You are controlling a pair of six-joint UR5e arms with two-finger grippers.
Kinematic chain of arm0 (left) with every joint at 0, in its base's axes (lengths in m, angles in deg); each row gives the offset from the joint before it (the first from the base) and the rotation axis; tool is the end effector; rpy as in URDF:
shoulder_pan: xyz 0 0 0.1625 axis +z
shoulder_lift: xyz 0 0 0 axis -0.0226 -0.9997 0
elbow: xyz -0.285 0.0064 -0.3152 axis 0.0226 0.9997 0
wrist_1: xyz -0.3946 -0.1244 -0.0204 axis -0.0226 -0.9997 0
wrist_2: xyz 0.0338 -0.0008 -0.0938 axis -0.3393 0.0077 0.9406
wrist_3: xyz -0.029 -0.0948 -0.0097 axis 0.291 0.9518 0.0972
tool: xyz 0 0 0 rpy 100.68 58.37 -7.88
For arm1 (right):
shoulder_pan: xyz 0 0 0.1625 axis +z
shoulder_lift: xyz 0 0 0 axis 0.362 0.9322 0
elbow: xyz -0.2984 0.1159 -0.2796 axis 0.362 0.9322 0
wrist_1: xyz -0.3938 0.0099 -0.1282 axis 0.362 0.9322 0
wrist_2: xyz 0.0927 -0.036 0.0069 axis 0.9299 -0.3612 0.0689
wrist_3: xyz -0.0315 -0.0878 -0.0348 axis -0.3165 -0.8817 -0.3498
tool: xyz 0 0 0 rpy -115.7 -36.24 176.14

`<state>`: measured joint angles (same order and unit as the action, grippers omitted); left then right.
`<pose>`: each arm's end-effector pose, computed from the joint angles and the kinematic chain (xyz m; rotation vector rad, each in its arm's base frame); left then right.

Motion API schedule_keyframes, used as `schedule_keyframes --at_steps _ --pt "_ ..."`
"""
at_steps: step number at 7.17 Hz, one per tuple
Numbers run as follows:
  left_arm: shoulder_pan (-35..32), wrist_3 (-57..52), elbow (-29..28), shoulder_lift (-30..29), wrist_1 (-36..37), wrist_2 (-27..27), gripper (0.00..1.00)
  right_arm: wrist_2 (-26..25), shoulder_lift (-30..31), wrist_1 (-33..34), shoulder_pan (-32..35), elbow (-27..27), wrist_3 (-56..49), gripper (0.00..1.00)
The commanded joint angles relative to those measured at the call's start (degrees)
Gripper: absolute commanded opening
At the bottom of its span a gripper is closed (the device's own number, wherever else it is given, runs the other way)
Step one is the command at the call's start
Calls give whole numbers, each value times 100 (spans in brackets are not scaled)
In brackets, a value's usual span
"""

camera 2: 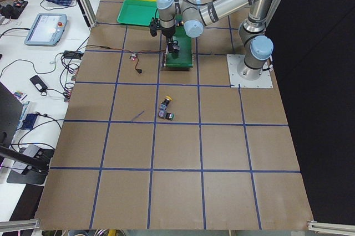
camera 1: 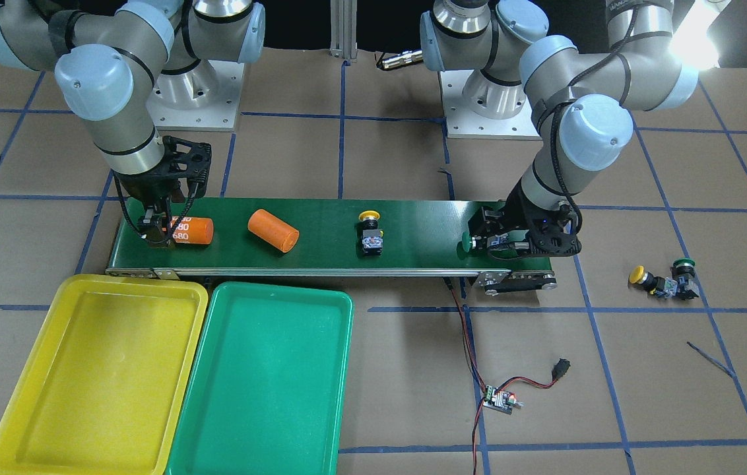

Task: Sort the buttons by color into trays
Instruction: 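Carry the green-capped button onto the belt and release it, then return the left gripper to the pile and grasp another yellow-capped button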

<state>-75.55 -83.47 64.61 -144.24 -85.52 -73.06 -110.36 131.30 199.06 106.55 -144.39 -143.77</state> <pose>-0.0185 -0.5092 0.3065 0.2063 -3.1145 -0.1204 0.0978 -0.4434 0.2827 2.2499 -2.1556 0.0383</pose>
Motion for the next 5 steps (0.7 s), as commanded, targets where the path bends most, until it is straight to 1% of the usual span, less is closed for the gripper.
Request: schedule_keyframes --at_steps 1,2,3,4,5 --pt "1149 -1819 -708 -249 -359 -91 100 -77 1 -8 1 -9 0 100" --pt "1929 -2614 -833 -442 -359 -57 100 -86 -8 -34 1 0 78 100" --pt "2494 -3388 -912 -705 -272 -56 100 -87 1 -43 1 9 79 100" --pt "2873 -3822 -1139 -1029 -271 -4 100 -78 -8 -52 1 9 79 100" --pt "3069 -4540 -1368 -1381 -263 23 100 -78 1 -61 1 9 79 100"
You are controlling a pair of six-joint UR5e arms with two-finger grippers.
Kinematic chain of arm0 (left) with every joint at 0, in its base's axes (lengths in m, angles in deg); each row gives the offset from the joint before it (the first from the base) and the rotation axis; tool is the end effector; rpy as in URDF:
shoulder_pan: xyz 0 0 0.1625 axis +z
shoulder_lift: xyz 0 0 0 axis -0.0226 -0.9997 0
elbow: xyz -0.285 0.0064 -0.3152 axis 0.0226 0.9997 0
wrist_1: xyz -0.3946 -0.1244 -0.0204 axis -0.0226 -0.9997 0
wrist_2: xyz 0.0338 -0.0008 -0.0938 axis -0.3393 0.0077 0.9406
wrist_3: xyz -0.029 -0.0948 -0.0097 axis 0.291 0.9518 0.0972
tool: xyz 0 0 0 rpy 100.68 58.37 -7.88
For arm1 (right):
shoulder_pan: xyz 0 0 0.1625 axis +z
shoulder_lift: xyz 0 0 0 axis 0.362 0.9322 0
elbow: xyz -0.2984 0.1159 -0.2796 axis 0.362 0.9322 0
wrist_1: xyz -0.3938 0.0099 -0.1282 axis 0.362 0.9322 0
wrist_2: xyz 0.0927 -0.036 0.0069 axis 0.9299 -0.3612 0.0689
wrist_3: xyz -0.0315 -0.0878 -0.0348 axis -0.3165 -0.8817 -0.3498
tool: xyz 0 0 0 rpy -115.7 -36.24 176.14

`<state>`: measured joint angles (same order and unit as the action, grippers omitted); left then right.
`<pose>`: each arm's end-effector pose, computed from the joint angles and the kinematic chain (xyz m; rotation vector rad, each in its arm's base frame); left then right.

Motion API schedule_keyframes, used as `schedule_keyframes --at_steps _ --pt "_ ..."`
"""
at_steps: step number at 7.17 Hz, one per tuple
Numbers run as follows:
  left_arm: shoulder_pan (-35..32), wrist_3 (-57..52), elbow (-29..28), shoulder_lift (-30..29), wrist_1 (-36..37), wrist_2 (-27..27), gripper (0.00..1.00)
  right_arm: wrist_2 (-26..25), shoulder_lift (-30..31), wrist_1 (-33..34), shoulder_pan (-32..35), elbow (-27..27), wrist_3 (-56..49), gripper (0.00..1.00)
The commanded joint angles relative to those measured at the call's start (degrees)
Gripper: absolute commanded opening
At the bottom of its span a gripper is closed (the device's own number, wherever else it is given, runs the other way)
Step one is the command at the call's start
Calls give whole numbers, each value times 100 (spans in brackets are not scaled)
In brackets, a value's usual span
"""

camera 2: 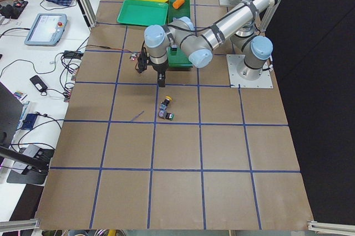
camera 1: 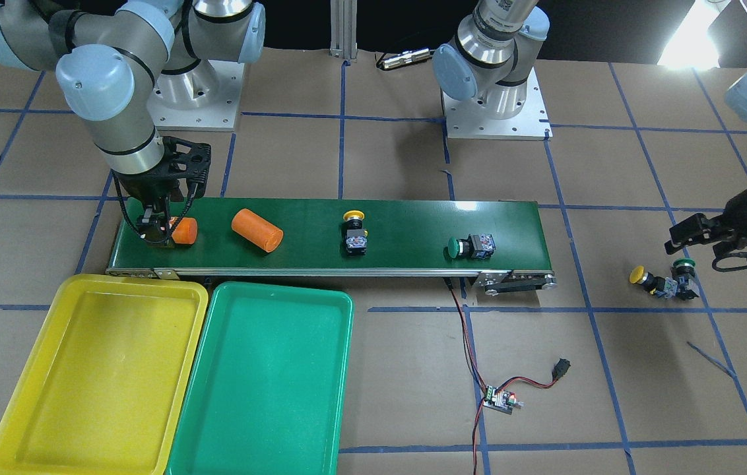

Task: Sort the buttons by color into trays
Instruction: 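Return the left gripper to the pile and grasp another yellow-capped button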

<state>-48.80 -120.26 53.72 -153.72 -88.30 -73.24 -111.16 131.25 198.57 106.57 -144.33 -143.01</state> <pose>0.2581 -0.5168 0.2996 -0.0660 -3.0694 -0.1170 0.0966 -0.4428 0.2819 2.2343 -2.1689 0.0134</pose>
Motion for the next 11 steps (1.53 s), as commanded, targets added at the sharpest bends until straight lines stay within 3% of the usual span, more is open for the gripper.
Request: schedule_keyframes --at_steps 1,2,7,8,10,11 --pt "430 -1642 -272 -723 312 32 100 2 -3 -12 0 11 3 100" --pt "439 -2320 -106 -900 819 23 100 2 -3 -12 0 11 3 100" --pt "492 -2486 -8 -1235 851 41 100 2 -3 -21 0 2 3 100" --pt "492 -2459 -25 -1279 859 41 94 11 -3 -29 0 2 3 100" --pt "492 -2381 -17 -1332 903 233 76 11 -3 -21 0 -7 3 100" --pt "492 -2319 -17 -1332 903 234 44 11 -3 -21 0 -7 3 100"
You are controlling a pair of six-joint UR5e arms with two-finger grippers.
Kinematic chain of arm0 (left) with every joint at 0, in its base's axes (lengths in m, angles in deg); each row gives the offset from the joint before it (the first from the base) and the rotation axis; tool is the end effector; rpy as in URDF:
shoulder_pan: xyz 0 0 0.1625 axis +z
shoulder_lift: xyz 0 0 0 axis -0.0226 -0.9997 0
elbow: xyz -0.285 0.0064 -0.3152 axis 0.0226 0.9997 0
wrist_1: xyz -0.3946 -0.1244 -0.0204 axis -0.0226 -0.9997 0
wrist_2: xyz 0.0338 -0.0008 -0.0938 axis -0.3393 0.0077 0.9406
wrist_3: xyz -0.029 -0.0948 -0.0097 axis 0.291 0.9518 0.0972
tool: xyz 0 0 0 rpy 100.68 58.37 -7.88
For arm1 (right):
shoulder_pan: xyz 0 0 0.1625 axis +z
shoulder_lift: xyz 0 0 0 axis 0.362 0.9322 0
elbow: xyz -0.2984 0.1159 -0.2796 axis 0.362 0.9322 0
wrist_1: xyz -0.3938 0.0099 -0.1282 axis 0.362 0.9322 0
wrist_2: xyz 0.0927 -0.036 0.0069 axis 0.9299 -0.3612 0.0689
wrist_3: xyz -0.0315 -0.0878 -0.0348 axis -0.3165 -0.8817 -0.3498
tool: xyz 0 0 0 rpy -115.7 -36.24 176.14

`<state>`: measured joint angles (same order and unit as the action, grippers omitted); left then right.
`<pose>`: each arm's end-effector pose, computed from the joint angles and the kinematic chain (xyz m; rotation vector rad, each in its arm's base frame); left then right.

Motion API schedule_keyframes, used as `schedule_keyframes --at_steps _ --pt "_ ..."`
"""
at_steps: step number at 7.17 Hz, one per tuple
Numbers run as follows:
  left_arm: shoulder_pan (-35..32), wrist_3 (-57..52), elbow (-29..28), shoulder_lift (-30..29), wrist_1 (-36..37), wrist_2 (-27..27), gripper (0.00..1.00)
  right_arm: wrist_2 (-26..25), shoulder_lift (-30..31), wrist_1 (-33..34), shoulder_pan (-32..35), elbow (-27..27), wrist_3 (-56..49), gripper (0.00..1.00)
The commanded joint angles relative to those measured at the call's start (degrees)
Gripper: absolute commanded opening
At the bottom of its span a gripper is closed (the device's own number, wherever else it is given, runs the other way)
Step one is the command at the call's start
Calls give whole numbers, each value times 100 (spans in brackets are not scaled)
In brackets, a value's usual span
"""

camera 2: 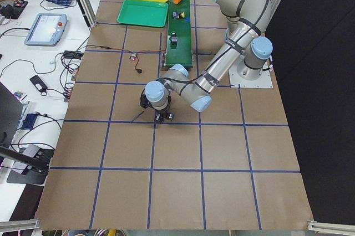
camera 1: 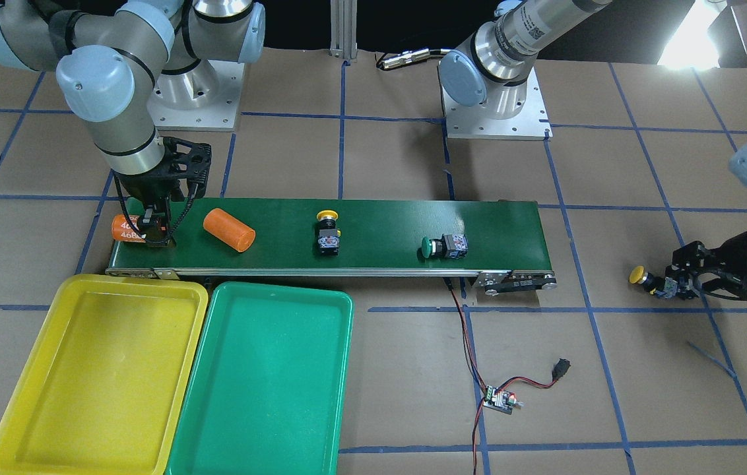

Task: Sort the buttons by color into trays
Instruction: 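Return the left gripper to the pile and grasp another yellow-capped button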

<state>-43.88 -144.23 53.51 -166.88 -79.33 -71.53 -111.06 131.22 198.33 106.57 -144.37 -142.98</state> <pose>0.3253 -0.5209 0.1807 -0.5522 -2.9279 -0.1063 0.0968 -0.4423 0.2809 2.2375 -2.1731 0.0102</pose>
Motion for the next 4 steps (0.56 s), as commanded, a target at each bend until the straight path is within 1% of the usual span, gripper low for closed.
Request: schedule_keyframes --at_steps 1,2,4 --pt "0 87 -5 -26 6 63 21 0 0 3 0 -3 0 100" --pt "0 69 -23 79 6 28 18 0 0 -6 0 -3 0 100" --pt "-61 208 -41 281 -98 -25 18 -8 -61 -14 0 -3 0 100"
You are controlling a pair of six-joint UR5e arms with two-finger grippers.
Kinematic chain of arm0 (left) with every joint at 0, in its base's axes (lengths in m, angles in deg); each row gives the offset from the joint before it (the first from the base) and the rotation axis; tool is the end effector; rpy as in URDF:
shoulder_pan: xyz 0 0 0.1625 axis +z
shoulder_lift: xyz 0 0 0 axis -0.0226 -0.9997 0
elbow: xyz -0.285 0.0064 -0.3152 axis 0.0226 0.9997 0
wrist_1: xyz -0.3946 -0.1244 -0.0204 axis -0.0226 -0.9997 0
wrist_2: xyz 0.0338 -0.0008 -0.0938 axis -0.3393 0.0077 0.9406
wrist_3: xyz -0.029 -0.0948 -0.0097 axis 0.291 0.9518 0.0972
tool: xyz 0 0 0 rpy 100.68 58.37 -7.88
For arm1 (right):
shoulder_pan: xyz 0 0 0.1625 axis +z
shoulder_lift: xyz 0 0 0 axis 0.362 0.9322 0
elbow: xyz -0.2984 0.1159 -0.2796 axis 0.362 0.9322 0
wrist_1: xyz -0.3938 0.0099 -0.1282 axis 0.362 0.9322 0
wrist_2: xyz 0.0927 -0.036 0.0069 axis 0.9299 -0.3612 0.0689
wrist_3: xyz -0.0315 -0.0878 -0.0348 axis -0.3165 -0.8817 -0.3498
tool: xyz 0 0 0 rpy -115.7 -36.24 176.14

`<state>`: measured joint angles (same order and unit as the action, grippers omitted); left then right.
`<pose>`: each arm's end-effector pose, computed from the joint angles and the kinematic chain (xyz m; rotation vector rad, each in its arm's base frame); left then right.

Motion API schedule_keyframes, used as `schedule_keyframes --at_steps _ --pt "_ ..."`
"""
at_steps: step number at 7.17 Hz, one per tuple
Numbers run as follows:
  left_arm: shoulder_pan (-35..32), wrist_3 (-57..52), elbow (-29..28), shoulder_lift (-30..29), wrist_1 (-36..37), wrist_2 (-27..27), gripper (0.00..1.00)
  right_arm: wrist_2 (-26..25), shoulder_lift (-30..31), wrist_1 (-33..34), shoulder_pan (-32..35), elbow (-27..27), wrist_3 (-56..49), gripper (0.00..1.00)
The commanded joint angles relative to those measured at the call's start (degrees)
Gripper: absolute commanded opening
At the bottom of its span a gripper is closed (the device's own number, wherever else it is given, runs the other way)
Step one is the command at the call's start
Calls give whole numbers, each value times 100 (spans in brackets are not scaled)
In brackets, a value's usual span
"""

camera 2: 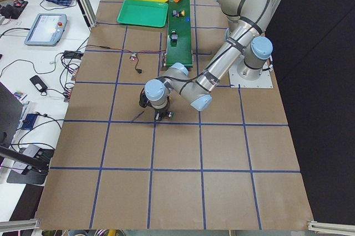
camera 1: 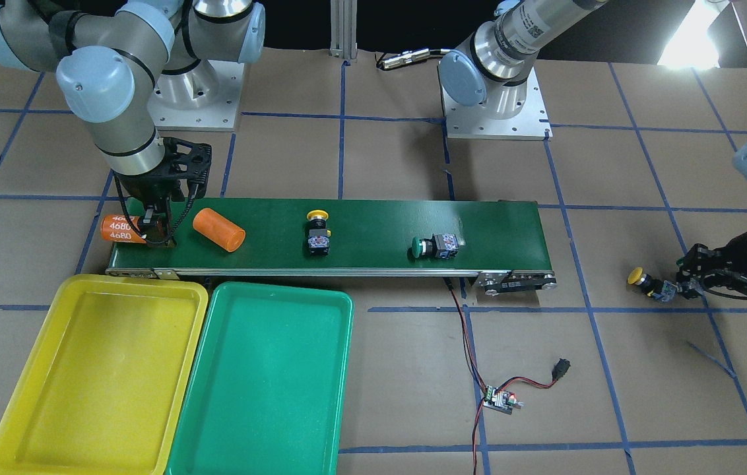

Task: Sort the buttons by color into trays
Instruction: 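Lift the held button toward the belt with the left gripper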

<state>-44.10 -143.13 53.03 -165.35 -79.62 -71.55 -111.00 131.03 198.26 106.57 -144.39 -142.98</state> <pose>0.3244 -0.5233 0.1996 -0.5352 -2.9578 -0.0843 0.0969 -0.4425 0.2792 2.2408 -2.1762 0.0066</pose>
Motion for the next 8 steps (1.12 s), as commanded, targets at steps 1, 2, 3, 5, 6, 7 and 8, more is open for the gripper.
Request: schedule_keyframes --at_steps 1,2,3,5,6,7,8 --pt "-92 430 35 321 -287 -14 18 -22 -60 -8 0 9 0 100" --pt "-258 816 44 540 -681 30 18 -23 -60 -8 0 9 0 100" --pt "-625 1221 61 856 -1016 48 17 -14 -60 -8 0 9 0 100" --pt "-1390 2528 436 1445 -1265 65 16 -23 -60 -16 0 0 0 100" --pt "-1663 2908 752 1717 -1213 74 16 -23 -60 -8 0 0 0 100" --pt "-2014 3678 990 1912 -1143 65 16 -23 -60 -8 0 0 0 100" --pt "-2400 4260 1045 2027 -1098 57 16 -23 -68 -16 0 0 0 100"
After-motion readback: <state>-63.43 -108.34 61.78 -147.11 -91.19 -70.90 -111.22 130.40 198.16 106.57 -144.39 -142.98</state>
